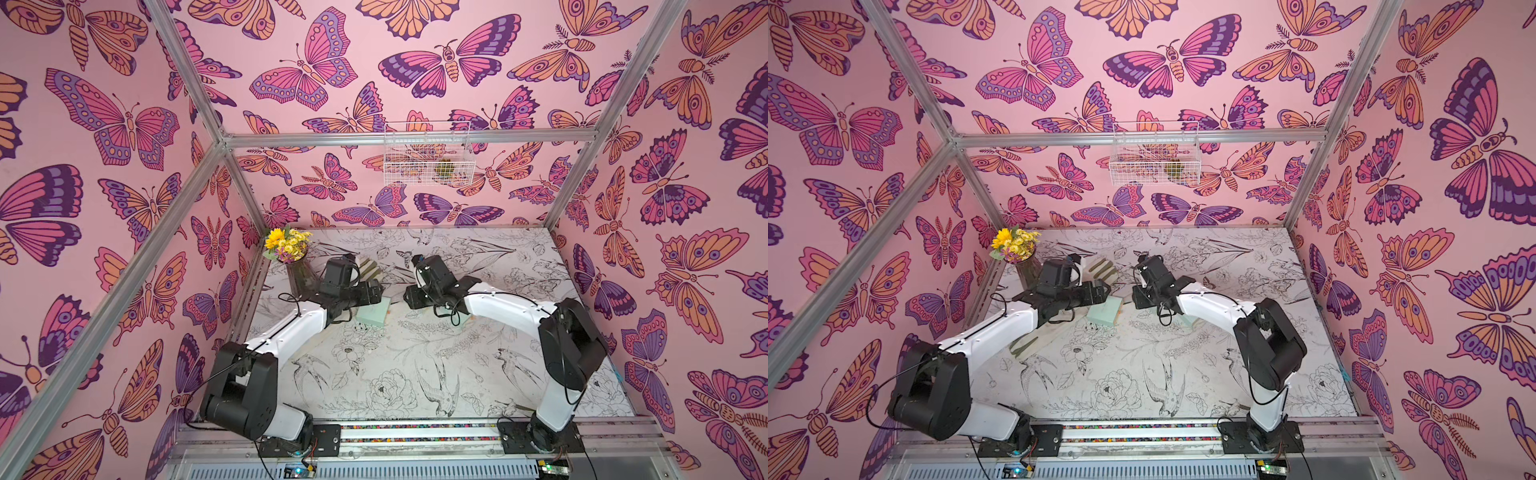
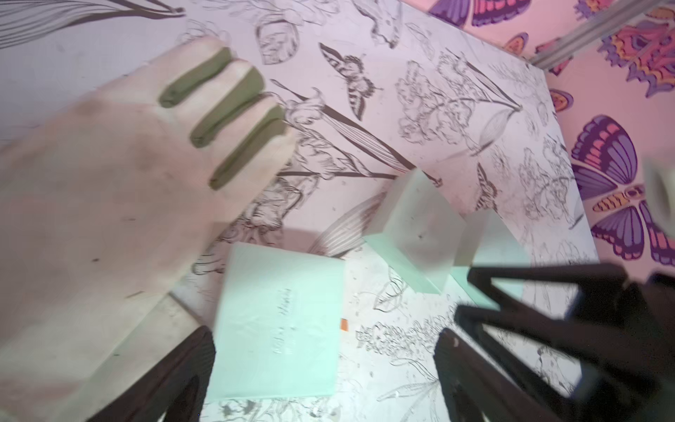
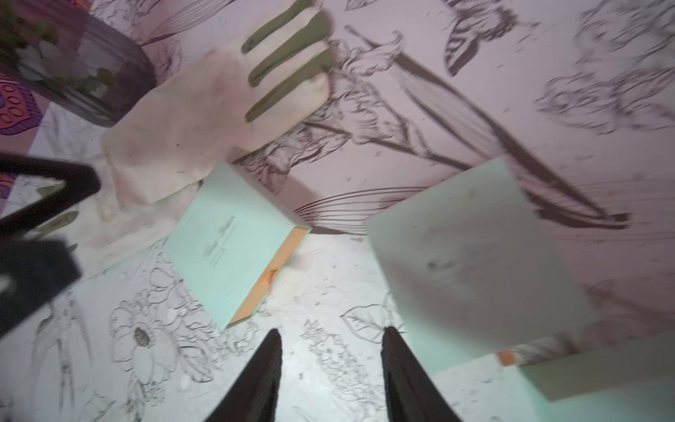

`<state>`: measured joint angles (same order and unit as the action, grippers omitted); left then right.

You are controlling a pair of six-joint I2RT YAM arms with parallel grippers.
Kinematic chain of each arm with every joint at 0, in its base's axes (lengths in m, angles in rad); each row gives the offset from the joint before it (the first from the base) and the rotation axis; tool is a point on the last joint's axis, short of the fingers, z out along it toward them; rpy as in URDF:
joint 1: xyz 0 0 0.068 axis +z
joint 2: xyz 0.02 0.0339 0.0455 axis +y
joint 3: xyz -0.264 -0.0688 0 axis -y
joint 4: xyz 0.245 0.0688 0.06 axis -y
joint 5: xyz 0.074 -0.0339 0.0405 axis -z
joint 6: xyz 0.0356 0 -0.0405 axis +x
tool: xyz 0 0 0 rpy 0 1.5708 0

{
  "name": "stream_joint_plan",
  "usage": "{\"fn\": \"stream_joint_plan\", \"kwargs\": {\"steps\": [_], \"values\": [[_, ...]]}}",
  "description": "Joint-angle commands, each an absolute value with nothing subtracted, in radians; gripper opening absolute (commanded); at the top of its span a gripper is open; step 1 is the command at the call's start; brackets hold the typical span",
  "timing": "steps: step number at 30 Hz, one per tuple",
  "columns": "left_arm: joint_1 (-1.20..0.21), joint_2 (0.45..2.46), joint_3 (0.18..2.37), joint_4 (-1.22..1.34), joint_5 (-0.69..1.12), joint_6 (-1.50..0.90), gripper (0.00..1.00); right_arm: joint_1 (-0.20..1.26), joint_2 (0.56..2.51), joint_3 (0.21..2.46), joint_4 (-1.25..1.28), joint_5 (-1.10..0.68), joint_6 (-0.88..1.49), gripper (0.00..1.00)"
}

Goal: Place the earrings into the drawer-style jewelry box
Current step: Close the drawer of the jewelry box, then move the jewelry box to the center of the board.

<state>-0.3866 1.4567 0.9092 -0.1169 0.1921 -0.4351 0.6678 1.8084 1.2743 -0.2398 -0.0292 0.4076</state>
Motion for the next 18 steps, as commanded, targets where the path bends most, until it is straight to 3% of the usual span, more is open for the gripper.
{"fn": "stream_joint_plan", "kwargs": {"steps": [1,6,18], "values": [[-0.443,1.469,0.879,-0.085,0.141,-0.413,1.0,0.584,1.852,1.29,-0.273,-0.023,0.345,0.56],[-0.502,1.52,0.93,-0.065,0.168,-0.415,0.99,0.494,1.933,1.394,-0.305,-0.133,0.305,0.62],[-0.526,1.475,0.897,-0.068,0.124,-0.374,0.99,0.399,2.125,1.606,-0.43,-0.377,0.224,0.58]]}}
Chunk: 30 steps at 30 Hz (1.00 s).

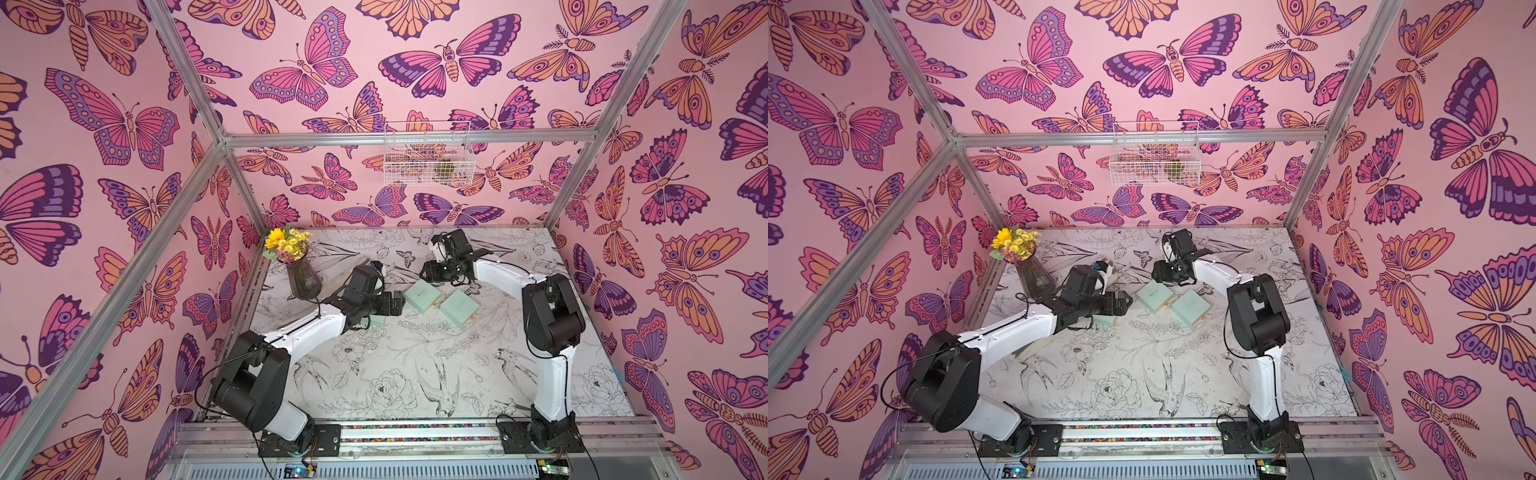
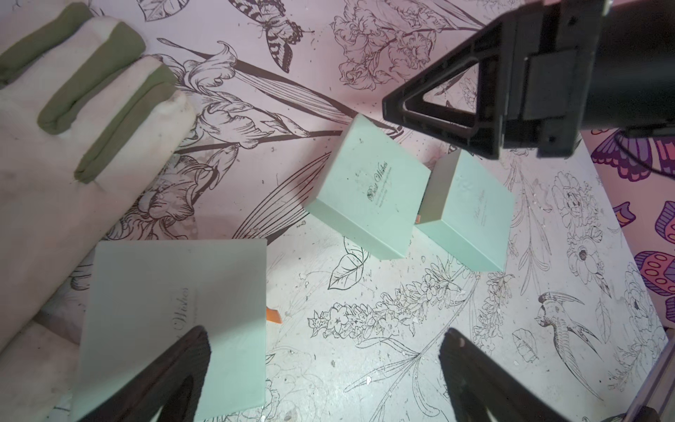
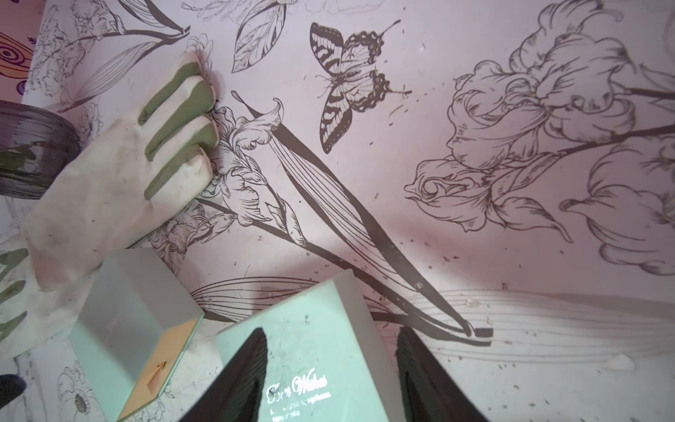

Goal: Place the earrings into the drawer-style jewelry box
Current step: Move the jewelry box to the center of the board.

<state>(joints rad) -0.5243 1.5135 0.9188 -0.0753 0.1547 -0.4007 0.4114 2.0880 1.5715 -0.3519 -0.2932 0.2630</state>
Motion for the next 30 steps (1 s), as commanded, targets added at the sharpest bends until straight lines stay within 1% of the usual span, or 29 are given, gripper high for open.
{"fn": "stream_joint_plan", "kwargs": {"steps": [1,8,18,30], "values": [[-0.526,1.467,0.889,-0.068,0.116,-0.375,0.99,0.399,2.133,1.61,-0.436,-0.382,0.221,0.58],[-0.526,1.445,0.868,-0.085,0.123,-0.37,0.99,0.399,2.181,1.632,-0.466,-0.447,0.189,0.53],[-0.526,1.424,0.846,-0.108,0.143,-0.385,0.99,0.426,2.148,1.53,-0.444,-0.521,0.153,0.38],[-0.526,1.349,0.788,-0.143,0.166,-0.399,0.99,0.511,2.167,1.488,-0.499,-0.578,-0.038,0.36]]}}
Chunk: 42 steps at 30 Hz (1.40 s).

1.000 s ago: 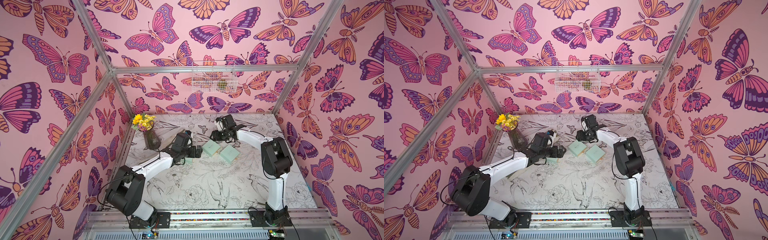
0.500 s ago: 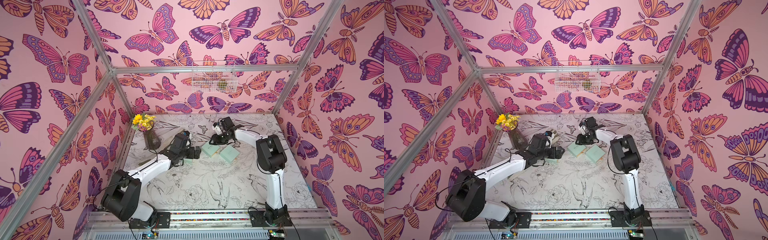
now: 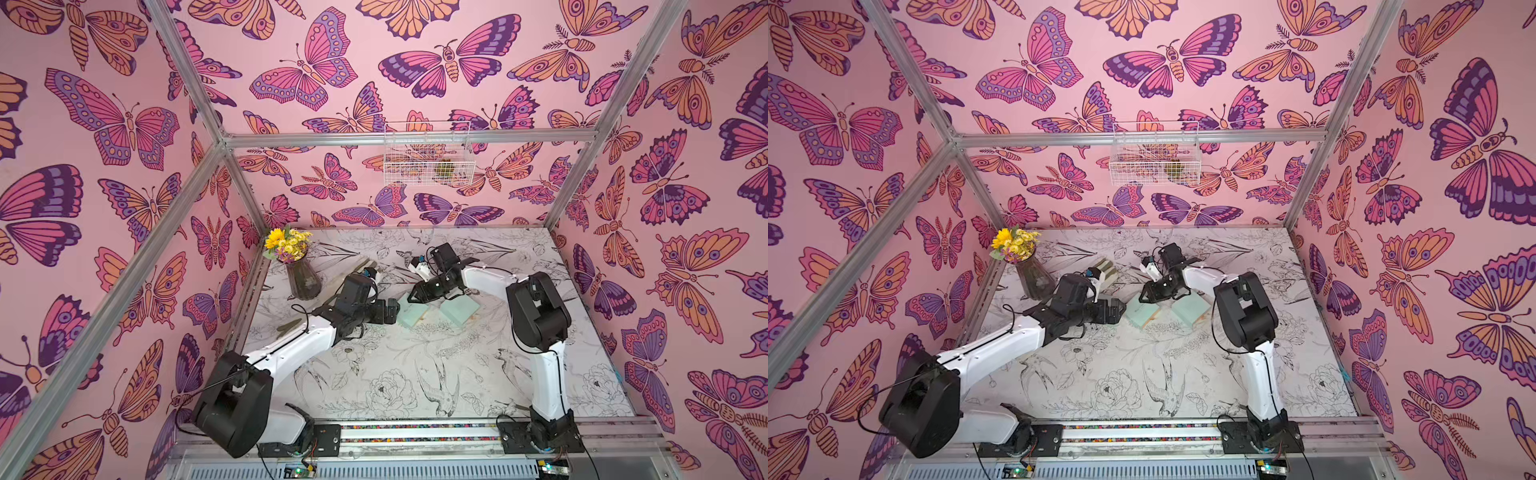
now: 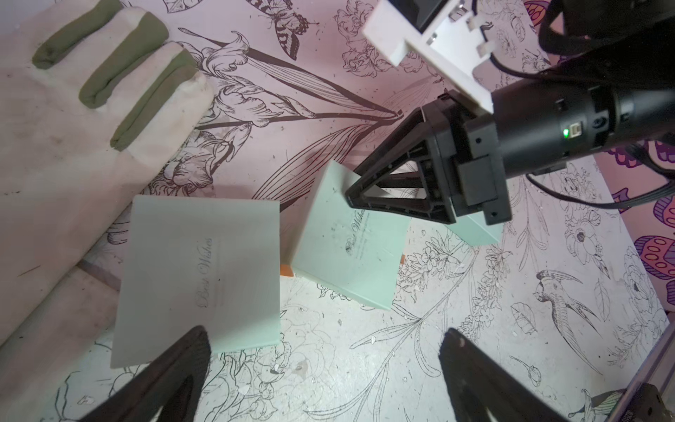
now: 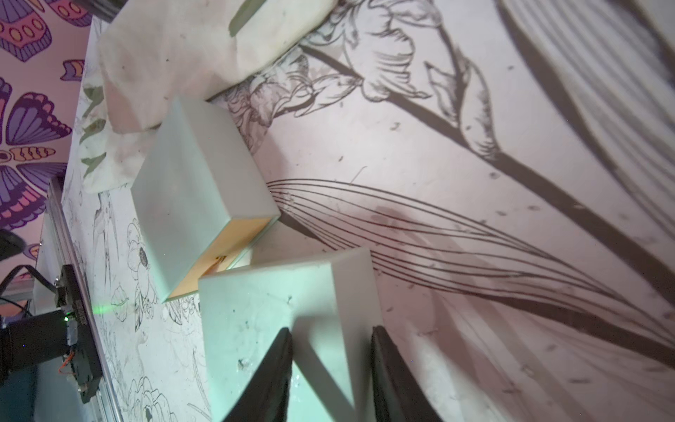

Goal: Place the earrings into the drawer-style jewelry box
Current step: Move the jewelry box to the center of the board, then open the drawer in the jewelry box.

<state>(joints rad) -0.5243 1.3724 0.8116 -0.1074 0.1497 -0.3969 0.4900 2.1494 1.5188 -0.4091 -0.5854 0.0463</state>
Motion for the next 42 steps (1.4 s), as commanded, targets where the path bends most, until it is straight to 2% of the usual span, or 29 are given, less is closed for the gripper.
{"fn": "stream_joint_plan", "kwargs": {"steps": [1,11,18,20,24,27,36,42], "values": [[-0.526,1.346,0.784,-0.147,0.166,-0.4,0.99,0.519,2.17,1.486,-0.503,-0.585,-0.058,0.36],[-0.526,1.345,0.75,-0.173,0.202,-0.422,1.0,0.583,2.168,1.485,-0.597,-0.736,-0.208,0.37],[-0.526,1.335,0.716,-0.173,0.216,-0.435,0.93,0.601,2.11,1.442,-0.614,-0.834,-0.225,0.38],[-0.526,1.341,0.71,-0.172,0.226,-0.437,0.89,0.6,2.052,1.4,-0.548,-0.804,-0.167,0.4],[-0.526,1.374,0.708,-0.173,0.254,-0.433,0.84,0.586,1.886,1.264,-0.368,-0.595,0.029,0.43],[-0.526,1.407,0.716,-0.172,0.283,-0.423,0.8,0.583,1.78,1.156,-0.322,-0.511,0.095,0.43],[-0.526,1.541,0.765,-0.173,0.4,-0.363,0.77,0.613,1.543,0.891,-0.307,-0.466,0.144,0.39],[-0.526,1.574,0.762,-0.173,0.426,-0.357,0.72,0.649,1.555,0.86,-0.301,-0.492,0.12,0.38]]}}
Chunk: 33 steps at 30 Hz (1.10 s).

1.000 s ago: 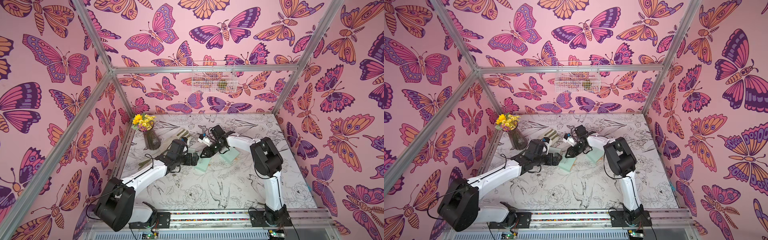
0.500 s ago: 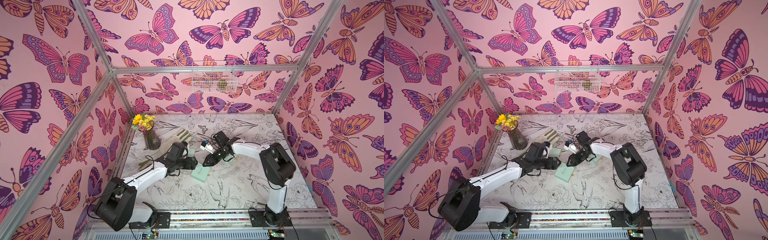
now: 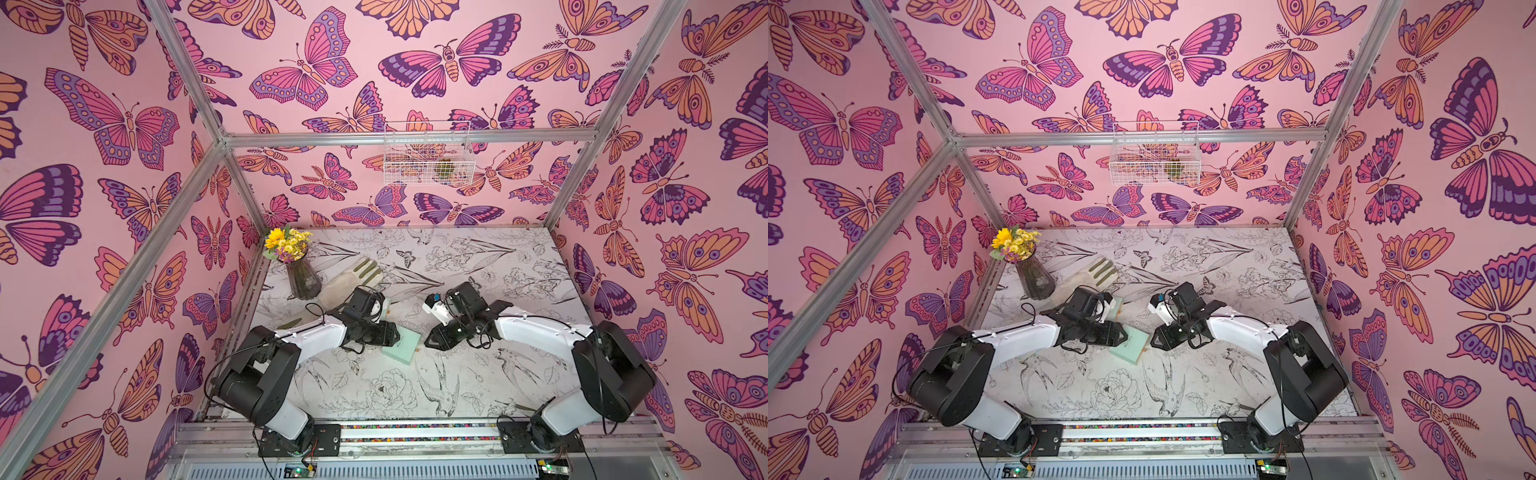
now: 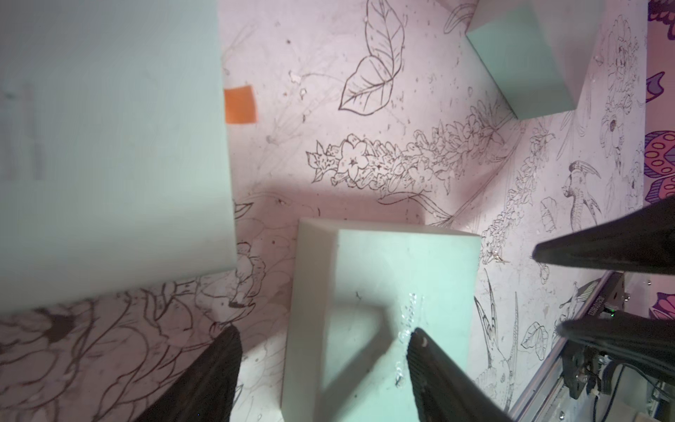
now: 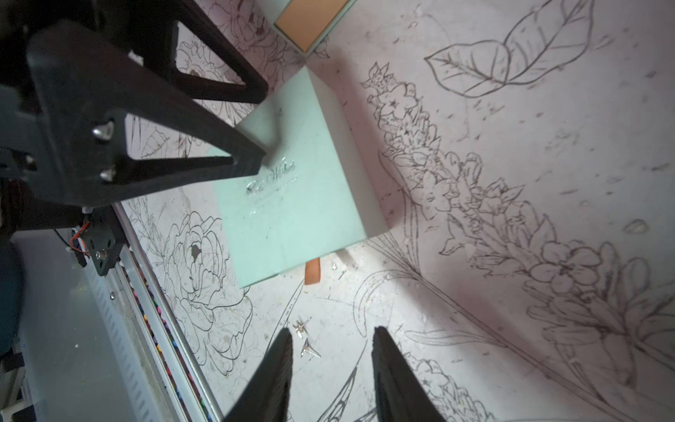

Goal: Place the earrings into the drawer-style jewelry box
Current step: Open the drawer in the jewelry box.

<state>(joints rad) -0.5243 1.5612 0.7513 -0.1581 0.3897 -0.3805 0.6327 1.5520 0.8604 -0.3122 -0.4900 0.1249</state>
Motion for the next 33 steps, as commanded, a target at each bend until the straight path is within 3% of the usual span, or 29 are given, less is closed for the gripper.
{"fn": "stream_joint_plan", "kwargs": {"steps": [1,12,26,33], "values": [[-0.526,1.574,0.76,-0.173,0.424,-0.357,0.71,0.657,1.562,0.864,-0.301,-0.492,0.116,0.38],[-0.526,1.594,0.725,-0.175,0.375,-0.37,0.62,0.725,1.697,0.901,-0.255,-0.457,0.104,0.38],[-0.526,1.599,0.725,-0.179,0.378,-0.367,0.62,0.732,1.771,0.925,-0.204,-0.475,0.101,0.35],[-0.526,1.603,0.726,-0.179,0.383,-0.367,0.62,0.734,1.775,0.926,-0.177,-0.495,0.113,0.26]]}}
